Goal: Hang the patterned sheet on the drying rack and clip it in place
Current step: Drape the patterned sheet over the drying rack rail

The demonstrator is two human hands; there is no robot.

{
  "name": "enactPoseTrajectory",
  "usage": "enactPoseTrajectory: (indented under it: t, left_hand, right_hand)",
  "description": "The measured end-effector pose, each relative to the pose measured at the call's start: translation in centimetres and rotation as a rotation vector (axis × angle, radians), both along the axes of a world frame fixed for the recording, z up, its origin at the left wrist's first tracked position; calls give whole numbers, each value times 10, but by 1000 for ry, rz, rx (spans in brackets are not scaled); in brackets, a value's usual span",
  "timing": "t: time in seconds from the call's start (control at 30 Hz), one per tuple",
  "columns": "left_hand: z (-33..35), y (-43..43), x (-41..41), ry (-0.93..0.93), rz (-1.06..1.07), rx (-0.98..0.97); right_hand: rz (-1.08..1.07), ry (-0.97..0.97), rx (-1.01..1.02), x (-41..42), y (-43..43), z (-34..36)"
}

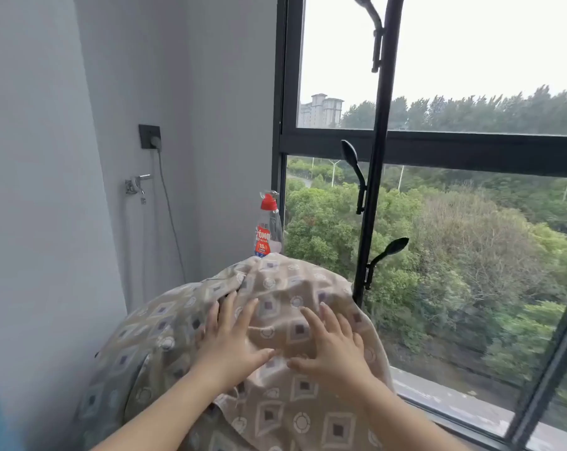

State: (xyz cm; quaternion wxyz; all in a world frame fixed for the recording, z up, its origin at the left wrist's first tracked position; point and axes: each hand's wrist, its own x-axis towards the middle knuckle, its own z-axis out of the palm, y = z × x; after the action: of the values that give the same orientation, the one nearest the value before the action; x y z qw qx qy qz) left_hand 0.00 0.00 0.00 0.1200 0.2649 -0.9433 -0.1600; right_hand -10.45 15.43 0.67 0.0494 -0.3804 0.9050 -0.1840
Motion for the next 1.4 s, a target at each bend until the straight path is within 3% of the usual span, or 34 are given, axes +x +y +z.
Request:
enactPoseTrajectory:
  t: [0.1,0.3,0.4,0.53,0.67,0.8,0.83,0.9,1.0,1.1,1.27,1.4]
  left_hand:
    - [-7,-7,-3,-23,37,92]
    - [-21,-18,-11,219,204,539]
    - [-12,-19,-16,345,166,577]
    - [27,-12,-20,625,47,812]
    - [60,-7,-21,689,-160,867]
    - [77,-7,-21,750,-268,962]
    - [78,-7,-21,773,-274,941]
    - [72,-17,-27,745,-194,695]
    - [59,-25,-36,458,-142,299]
    - [50,-18,-47,232,-166,221]
    - [47,-4,-66,124,-35,138]
    - [54,9,-78,156,-8,172]
  right_hand:
    - [-4,-52,11,0,-8,-7]
    - [25,-79,44,0,-20,-21]
    - [63,-89,2,2,-24,-20]
    - [68,-84,-101,6,-35,-10]
    - [27,20,-381,1,-45,1]
    - [-32,-211,-780,-7,-36,25]
    - [-60,-245,-857,-9,-31,33]
    - [-103,-301,-1001,-12,-20,45]
    - [-134,-359,-1185,-19,-6,53]
    - [-87,-434,-1332,-15,7,62]
    - [139,-729,-1561,5,35,82]
    - [127,-868,-1494,3,43,87]
